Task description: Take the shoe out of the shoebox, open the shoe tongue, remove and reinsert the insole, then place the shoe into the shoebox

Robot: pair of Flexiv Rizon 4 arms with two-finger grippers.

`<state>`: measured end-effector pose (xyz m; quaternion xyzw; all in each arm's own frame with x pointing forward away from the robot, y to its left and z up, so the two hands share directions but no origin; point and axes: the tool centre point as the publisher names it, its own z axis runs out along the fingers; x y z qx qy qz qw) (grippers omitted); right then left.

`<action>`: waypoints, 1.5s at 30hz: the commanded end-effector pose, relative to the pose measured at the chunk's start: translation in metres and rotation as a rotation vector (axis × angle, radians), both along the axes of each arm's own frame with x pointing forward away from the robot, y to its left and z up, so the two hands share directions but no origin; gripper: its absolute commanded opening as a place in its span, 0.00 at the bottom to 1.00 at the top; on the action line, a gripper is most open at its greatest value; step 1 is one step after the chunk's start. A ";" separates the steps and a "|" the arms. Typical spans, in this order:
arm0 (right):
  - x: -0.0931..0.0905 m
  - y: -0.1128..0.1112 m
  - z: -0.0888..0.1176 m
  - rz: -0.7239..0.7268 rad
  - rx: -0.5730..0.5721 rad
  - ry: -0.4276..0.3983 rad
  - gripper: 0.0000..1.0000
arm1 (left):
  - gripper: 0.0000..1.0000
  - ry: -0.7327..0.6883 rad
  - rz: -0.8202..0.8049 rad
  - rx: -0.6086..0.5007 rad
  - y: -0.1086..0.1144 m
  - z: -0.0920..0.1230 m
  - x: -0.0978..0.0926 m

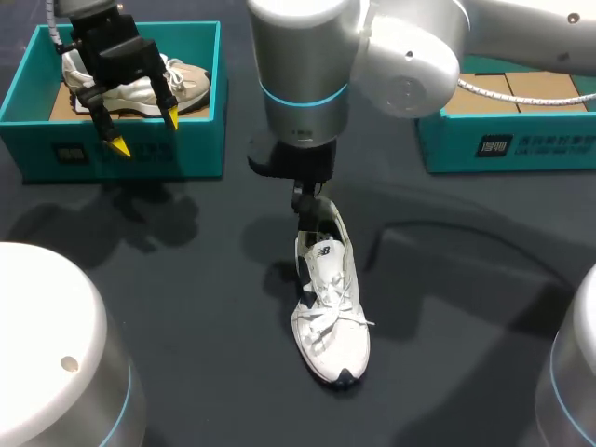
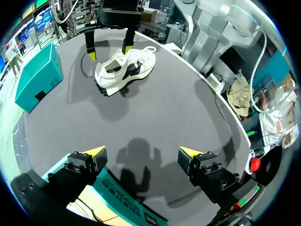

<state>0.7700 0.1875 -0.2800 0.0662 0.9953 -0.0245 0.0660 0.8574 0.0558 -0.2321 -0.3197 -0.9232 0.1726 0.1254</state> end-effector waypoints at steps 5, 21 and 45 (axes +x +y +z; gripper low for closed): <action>0.025 -0.003 -0.016 0.263 -0.071 0.015 1.00 | 1.00 0.000 0.000 0.001 0.000 0.000 0.000; 0.044 -0.019 -0.054 0.189 0.005 0.038 0.98 | 1.00 0.000 0.000 0.001 0.000 0.000 0.000; 0.058 -0.014 -0.106 0.157 0.069 0.097 0.35 | 1.00 0.000 0.000 0.001 0.000 0.000 0.000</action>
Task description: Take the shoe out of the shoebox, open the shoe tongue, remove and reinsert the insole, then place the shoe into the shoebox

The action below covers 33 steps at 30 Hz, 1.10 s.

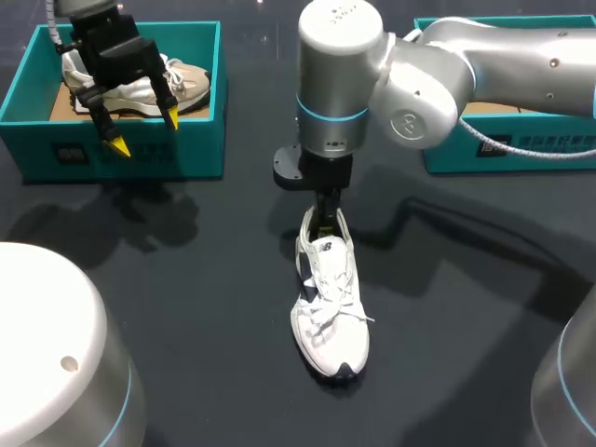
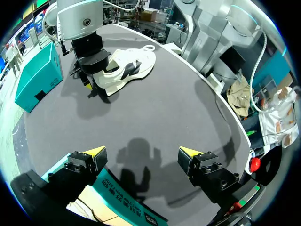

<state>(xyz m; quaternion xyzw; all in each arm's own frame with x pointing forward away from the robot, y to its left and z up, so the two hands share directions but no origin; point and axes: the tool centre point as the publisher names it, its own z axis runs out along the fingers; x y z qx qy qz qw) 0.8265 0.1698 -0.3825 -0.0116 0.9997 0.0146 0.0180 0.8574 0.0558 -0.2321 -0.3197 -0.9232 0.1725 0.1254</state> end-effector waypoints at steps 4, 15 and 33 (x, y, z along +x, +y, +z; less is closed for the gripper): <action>-0.002 0.007 -0.002 -0.007 -0.012 0.003 0.00 | 1.00 0.000 0.000 0.001 0.000 0.000 0.000; -0.010 0.005 0.028 -0.042 -0.022 -0.032 0.00 | 1.00 0.000 0.000 0.001 0.000 0.000 0.000; 0.003 -0.041 0.149 -0.021 -0.057 -0.082 0.00 | 1.00 0.000 0.000 0.001 0.000 0.000 0.000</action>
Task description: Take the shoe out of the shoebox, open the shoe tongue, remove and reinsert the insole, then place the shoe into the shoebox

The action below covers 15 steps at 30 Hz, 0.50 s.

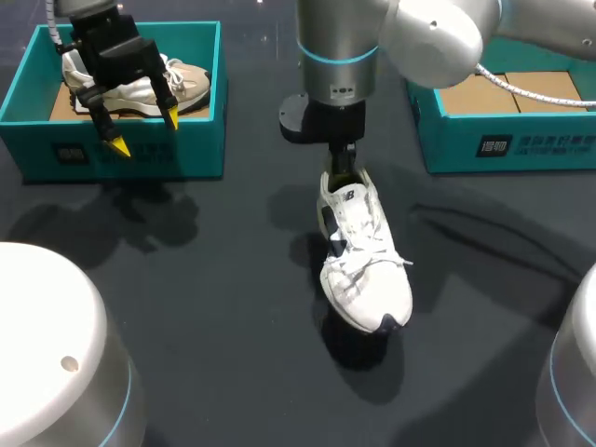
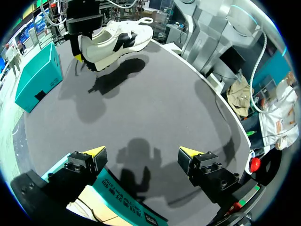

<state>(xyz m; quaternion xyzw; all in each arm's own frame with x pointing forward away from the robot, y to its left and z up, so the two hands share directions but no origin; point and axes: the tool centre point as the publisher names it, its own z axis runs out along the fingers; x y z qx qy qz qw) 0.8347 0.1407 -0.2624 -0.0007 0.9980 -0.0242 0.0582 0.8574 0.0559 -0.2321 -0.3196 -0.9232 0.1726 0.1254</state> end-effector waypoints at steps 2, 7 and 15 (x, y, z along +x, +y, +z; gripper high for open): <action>-0.005 -0.012 0.029 0.004 0.019 -0.001 0.00 | 1.00 0.000 -0.001 0.001 0.000 0.000 0.000; -0.005 -0.012 0.029 0.004 0.019 -0.001 0.00 | 1.00 0.000 -0.001 0.001 0.000 0.000 0.000; 0.006 -0.048 0.060 -0.040 0.005 -0.034 0.00 | 1.00 0.000 -0.001 0.001 0.000 0.000 0.000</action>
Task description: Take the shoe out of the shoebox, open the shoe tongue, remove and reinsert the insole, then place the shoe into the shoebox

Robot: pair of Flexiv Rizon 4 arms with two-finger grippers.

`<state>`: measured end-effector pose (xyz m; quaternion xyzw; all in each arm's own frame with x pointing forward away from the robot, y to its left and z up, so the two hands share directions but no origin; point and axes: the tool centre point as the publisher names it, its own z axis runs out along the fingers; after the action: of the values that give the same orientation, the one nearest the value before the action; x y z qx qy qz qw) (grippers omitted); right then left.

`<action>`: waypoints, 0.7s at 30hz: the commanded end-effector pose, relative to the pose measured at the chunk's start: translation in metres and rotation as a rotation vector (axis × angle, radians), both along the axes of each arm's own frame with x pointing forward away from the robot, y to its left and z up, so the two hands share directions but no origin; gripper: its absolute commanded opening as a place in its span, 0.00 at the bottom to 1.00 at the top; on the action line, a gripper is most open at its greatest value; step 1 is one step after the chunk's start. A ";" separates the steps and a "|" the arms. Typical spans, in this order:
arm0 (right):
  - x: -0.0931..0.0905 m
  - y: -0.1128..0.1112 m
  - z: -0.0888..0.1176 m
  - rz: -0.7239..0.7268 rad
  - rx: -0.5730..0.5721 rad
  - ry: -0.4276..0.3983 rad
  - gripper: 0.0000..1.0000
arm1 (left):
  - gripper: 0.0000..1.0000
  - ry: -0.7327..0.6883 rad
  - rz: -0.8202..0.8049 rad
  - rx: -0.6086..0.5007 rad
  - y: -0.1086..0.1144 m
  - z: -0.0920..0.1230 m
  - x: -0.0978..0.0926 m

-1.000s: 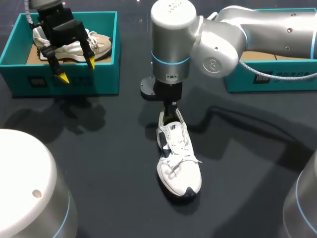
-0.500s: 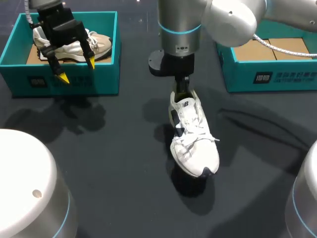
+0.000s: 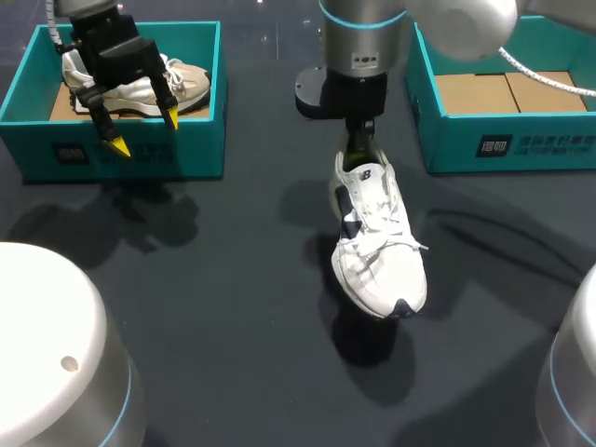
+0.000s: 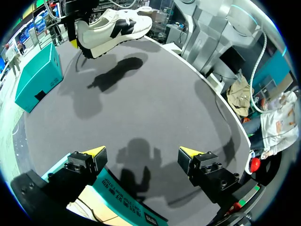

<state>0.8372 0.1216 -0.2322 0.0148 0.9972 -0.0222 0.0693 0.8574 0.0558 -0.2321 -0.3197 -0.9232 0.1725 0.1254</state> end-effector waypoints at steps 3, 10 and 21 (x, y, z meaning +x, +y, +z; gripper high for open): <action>0.021 -0.057 0.050 -0.019 -0.030 -0.011 0.00 | 1.00 0.000 -0.001 0.001 0.000 0.000 0.000; 0.072 -0.125 0.086 -0.016 -0.110 -0.020 0.00 | 1.00 0.000 -0.001 0.001 0.000 0.000 0.000; 0.131 -0.202 0.110 -0.036 -0.110 -0.068 0.00 | 1.00 0.000 -0.001 0.001 0.000 0.000 0.000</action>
<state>0.9690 -0.0667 -0.1241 0.0314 0.9901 -0.0881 0.1042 0.8574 0.0558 -0.2321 -0.3197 -0.9232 0.1726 0.1254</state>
